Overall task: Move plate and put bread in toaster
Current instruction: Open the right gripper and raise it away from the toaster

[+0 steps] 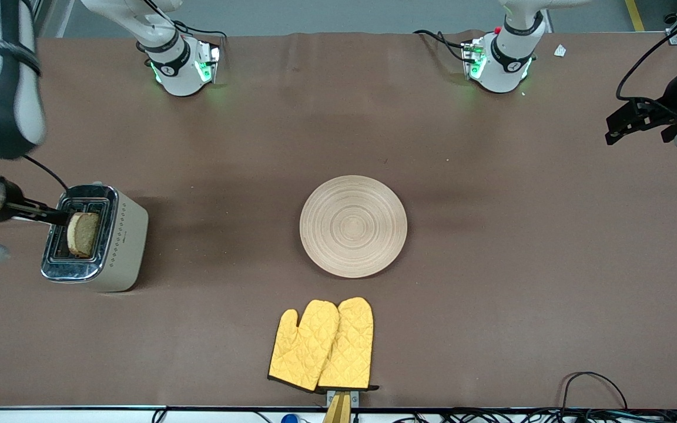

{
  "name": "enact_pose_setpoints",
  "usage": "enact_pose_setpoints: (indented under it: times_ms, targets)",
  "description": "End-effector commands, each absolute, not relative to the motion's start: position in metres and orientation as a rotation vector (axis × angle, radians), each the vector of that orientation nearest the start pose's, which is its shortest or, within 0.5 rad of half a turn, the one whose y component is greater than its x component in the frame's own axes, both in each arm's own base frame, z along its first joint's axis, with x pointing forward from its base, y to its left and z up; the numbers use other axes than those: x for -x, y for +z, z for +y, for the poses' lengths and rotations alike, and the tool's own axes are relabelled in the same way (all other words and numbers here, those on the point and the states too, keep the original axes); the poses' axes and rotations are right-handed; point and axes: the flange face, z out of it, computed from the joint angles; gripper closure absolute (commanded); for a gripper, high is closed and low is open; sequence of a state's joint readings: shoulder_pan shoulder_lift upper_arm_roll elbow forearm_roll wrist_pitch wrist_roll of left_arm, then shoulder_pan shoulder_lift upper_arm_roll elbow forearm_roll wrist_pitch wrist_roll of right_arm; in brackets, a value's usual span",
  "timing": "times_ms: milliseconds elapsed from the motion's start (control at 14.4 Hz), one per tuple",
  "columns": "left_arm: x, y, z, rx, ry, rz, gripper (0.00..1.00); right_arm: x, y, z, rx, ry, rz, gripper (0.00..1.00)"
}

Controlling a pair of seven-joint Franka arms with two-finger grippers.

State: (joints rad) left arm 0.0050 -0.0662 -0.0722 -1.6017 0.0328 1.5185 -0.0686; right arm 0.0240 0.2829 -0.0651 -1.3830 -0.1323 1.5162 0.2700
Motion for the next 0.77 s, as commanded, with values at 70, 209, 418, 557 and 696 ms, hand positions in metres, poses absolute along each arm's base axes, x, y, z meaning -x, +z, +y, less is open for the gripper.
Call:
enact_pose_setpoints:
  times_ms: [70,209,418,557,696]
  targets:
    - [-0.53,0.646,-0.031,3.109,0.014,0.005,0.0,-0.582,0.627,-0.038,3.018,0.059,0.542,0.0]
    - [-0.53,0.648,-0.03,3.106,0.007,0.004,0.0,-0.556,0.652,-0.034,2.975,0.059,0.533,0.0]
    - [-0.53,0.649,-0.03,3.105,0.004,0.004,0.0,-0.513,0.648,-0.029,2.971,0.039,0.515,0.0]
    - [-0.531,0.649,-0.029,3.104,0.004,0.002,0.0,-0.509,0.632,-0.028,2.976,0.027,0.516,0.0]
    - [-0.533,0.652,-0.03,3.105,-0.01,0.001,0.0,-0.511,0.642,-0.035,3.048,-0.024,0.435,0.0]
